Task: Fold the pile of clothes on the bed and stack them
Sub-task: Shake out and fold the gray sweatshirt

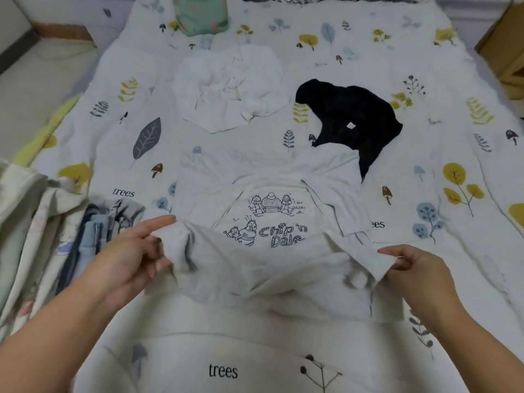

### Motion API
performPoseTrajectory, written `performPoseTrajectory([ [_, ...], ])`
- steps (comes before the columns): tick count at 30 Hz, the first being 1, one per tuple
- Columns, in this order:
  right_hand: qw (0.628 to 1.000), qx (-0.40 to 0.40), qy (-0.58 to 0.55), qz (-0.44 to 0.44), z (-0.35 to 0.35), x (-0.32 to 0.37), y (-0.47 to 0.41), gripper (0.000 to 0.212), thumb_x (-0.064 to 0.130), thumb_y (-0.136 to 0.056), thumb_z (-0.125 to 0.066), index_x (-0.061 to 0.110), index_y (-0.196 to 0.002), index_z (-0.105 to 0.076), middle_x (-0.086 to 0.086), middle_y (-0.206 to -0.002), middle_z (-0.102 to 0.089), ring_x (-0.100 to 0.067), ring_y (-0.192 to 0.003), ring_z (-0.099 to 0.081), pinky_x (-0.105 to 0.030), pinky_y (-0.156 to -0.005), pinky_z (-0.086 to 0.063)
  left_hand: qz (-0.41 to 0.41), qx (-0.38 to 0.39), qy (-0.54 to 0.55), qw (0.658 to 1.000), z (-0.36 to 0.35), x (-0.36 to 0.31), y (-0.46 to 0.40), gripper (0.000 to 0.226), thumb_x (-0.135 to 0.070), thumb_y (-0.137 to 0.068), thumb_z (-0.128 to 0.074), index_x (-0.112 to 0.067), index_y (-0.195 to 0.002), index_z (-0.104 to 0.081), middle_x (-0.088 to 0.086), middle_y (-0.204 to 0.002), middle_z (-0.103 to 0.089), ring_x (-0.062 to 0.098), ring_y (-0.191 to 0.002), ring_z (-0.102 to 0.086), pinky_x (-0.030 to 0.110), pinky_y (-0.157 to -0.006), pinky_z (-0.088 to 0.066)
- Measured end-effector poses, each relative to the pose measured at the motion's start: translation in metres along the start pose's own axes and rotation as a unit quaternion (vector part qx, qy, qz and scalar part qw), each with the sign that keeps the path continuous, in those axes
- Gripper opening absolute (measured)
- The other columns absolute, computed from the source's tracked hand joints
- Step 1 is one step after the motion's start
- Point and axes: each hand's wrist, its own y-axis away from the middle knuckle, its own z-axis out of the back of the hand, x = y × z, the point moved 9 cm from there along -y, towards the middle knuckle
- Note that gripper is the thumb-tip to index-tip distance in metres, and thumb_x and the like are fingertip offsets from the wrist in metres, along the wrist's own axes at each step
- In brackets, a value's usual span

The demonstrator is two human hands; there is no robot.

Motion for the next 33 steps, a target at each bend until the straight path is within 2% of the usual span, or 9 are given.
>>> performPoseTrajectory([
  [4, 0.995, -0.048, 0.076, 0.037, -0.006, 0.010, -0.026, 0.017, 0.007, -0.080, -0.064, 0.010, -0.064, -0.063, -0.003, -0.057, -0.062, -0.018, -0.056, -0.051, -0.028, -0.052, -0.036, -0.105, -0.033, -0.210, 0.972, 0.003, -0.013, -0.027, 0.051, 0.024, -0.078, -0.042, -0.020, -0.083, -0.068, -0.008, -0.058, -0.068, 0.005, -0.054, -0.062, 0.013, -0.054, -0.051],
  [7, 0.994, -0.065, 0.065, 0.062, -0.007, 0.016, -0.043, 0.038, 0.023, -0.086, -0.062, -0.005, -0.065, -0.050, -0.018, -0.057, -0.055, -0.025, -0.055, -0.044, -0.033, -0.054, -0.033, -0.168, -0.071, -0.316, 0.931, 0.002, -0.026, -0.040, 0.037, 0.013, -0.076, -0.058, -0.021, -0.072, -0.070, -0.008, -0.066, -0.070, 0.014, -0.067, -0.063, 0.026, -0.068, -0.052],
  [11, 0.983, -0.136, 0.014, 0.120, 0.012, 0.036, -0.065, 0.043, 0.023, -0.089, -0.058, 0.003, -0.058, -0.037, -0.006, -0.054, -0.035, -0.013, -0.050, -0.029, -0.017, -0.043, -0.024, -0.217, -0.119, -0.223, 0.943, 0.009, -0.045, -0.059, 0.024, 0.011, -0.080, -0.046, -0.001, -0.064, -0.059, -0.002, -0.049, -0.058, 0.009, -0.048, -0.051, 0.018, -0.050, -0.045],
  [17, 0.969, -0.202, -0.105, 0.100, 0.034, 0.053, -0.142, 0.038, 0.032, -0.089, -0.049, 0.002, -0.068, -0.039, -0.009, -0.064, -0.032, -0.015, -0.058, -0.029, -0.025, -0.047, -0.028, -0.204, -0.195, -0.009, 0.959, 0.024, -0.075, -0.110, 0.034, -0.024, -0.084, -0.055, -0.017, -0.055, -0.041, -0.006, -0.037, -0.041, 0.009, -0.033, -0.038, 0.014, -0.036, -0.033],
  [22, 0.988, -0.089, -0.118, -0.047, -0.013, 0.041, -0.210, 0.033, 0.040, -0.089, -0.049, 0.008, -0.099, -0.052, -0.013, -0.089, -0.051, -0.029, -0.075, -0.052, -0.038, -0.065, -0.044, -0.063, -0.211, -0.250, 0.943, 0.012, -0.055, -0.166, 0.036, -0.032, -0.088, -0.059, -0.009, -0.063, -0.047, 0.014, -0.063, -0.050, 0.022, -0.049, -0.044, 0.026, -0.048, -0.038],
  [24, 0.994, -0.027, -0.041, -0.097, -0.040, 0.028, -0.215, 0.067, 0.048, -0.086, -0.056, 0.006, -0.134, -0.036, -0.012, -0.111, -0.049, -0.034, -0.100, -0.055, -0.040, -0.078, -0.045, -0.020, -0.191, -0.432, 0.881, 0.006, -0.046, -0.180, 0.040, -0.037, -0.088, -0.059, -0.005, -0.065, -0.051, 0.018, -0.066, -0.054, 0.028, -0.058, -0.050, 0.030, -0.055, -0.040],
  [26, 0.995, -0.015, 0.049, -0.082, -0.054, 0.027, -0.211, 0.083, 0.046, -0.081, -0.066, 0.007, -0.140, -0.024, -0.012, -0.119, -0.047, -0.036, -0.112, -0.050, -0.039, -0.083, -0.040, -0.029, -0.198, -0.542, 0.816, 0.003, -0.051, -0.186, 0.042, -0.044, -0.086, -0.058, -0.006, -0.069, -0.057, 0.023, -0.083, -0.062, 0.037, -0.085, -0.058, 0.038, -0.074, -0.048],
  [30, 0.978, 0.007, 0.205, -0.026, -0.064, 0.026, -0.217, 0.043, 0.016, -0.084, -0.064, 0.001, -0.116, -0.040, -0.010, -0.092, -0.049, -0.030, -0.085, -0.045, -0.036, -0.072, -0.036, -0.099, -0.201, -0.591, 0.775, -0.005, -0.062, -0.194, 0.030, -0.026, -0.091, -0.053, -0.009, -0.066, -0.053, 0.025, -0.088, -0.064, 0.039, -0.085, -0.057, 0.036, -0.074, -0.043],
  [33, 0.981, -0.069, 0.180, 0.030, -0.043, 0.040, -0.227, 0.012, 0.008, -0.090, -0.048, -0.002, -0.095, -0.052, -0.024, -0.101, -0.057, -0.033, -0.085, -0.048, -0.034, -0.072, -0.034, -0.176, -0.280, -0.560, 0.760, 0.001, -0.084, -0.189, 0.023, -0.017, -0.094, -0.043, -0.001, -0.083, -0.055, 0.026, -0.091, -0.059, 0.044, -0.091, -0.055, 0.040, -0.073, -0.038],
])
